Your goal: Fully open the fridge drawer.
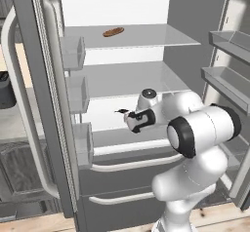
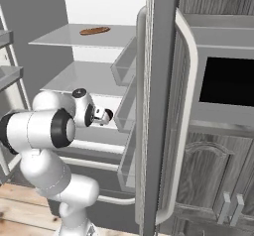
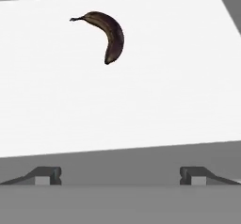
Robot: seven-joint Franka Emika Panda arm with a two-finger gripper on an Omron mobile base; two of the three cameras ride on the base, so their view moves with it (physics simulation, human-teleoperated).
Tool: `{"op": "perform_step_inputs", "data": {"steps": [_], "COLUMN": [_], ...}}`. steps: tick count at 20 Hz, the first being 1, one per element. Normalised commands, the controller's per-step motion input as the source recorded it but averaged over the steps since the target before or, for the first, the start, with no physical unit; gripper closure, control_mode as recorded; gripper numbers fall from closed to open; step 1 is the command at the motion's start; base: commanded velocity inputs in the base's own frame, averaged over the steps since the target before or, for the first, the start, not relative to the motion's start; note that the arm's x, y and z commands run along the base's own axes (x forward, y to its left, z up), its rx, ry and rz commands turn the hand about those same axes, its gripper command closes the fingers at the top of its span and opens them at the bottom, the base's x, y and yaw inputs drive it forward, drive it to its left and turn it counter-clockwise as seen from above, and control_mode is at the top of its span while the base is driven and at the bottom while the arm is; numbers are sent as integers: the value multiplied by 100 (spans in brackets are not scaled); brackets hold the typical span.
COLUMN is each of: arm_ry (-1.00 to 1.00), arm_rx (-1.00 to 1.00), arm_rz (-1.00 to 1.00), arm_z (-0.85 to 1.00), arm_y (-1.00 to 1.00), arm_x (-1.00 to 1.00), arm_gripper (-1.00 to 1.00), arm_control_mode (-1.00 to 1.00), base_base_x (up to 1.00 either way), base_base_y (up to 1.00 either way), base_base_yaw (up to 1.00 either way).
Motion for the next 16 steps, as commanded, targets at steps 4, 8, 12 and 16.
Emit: {"op": "perform_step_inputs", "data": {"steps": [4,8,12,16], "arm_ry": [19,18,15,9], "arm_rx": [0,0,0,0], "arm_rz": [-4,-3,-2,-2], "arm_z": [-38,-31,-29,-25], "arm_y": [0,0,0,0], "arm_x": [-95,-100,-100,-100], "arm_gripper": [-100,-100,-100,-100], "arm_control_mode": [-100,-100,-100,-100], "base_base_x": [0,0,0,0], "base_base_y": [0,0,0,0], "base_base_yaw": [0,0,0,0]}}
